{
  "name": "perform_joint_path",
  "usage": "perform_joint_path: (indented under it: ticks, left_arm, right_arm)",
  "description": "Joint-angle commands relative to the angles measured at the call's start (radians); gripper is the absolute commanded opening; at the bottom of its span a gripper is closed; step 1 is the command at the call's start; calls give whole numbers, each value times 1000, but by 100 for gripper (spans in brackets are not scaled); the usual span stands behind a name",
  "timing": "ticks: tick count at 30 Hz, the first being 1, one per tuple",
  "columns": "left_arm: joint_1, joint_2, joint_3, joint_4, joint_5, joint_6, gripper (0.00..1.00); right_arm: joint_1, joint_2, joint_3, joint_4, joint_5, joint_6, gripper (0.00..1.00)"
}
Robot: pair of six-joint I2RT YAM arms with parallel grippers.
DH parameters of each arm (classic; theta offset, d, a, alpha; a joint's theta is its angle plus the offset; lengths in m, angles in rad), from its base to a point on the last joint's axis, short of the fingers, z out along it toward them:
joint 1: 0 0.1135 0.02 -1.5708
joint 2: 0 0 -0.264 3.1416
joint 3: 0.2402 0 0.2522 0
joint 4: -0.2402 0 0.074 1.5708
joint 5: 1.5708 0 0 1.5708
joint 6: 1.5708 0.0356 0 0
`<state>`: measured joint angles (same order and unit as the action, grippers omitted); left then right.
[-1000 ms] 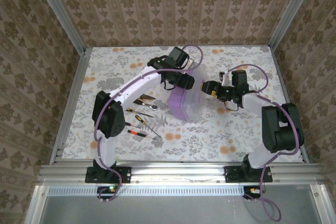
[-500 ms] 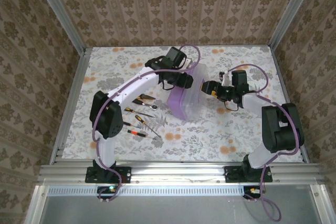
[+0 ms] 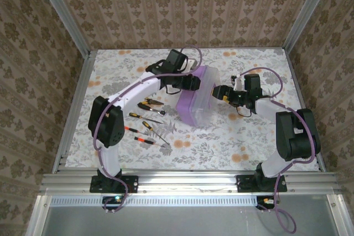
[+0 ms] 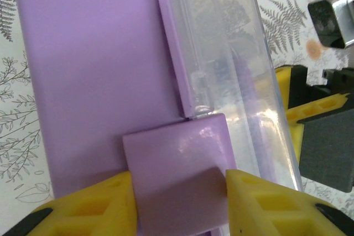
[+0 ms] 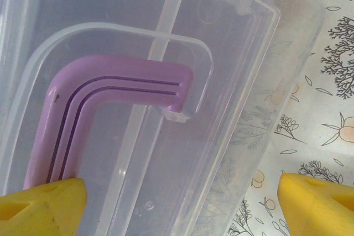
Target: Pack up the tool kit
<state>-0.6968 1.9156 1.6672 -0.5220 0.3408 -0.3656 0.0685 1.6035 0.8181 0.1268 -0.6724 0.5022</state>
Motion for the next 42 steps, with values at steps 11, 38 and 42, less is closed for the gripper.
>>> perform_joint_path:
  ticks: [11,38,42]
  left_arm:
    - [-13,8,-88,18,136,-39,25]
    - [37,-66,-224,227,216,-132,11]
    - [42,-82,-241,250,207,-138,5]
  right_arm:
    - [23,3,12,20,-28,-16,92]
    - [24,36,18,36,-39,-11,92]
    - [24,41,18,38,-39,-10,92]
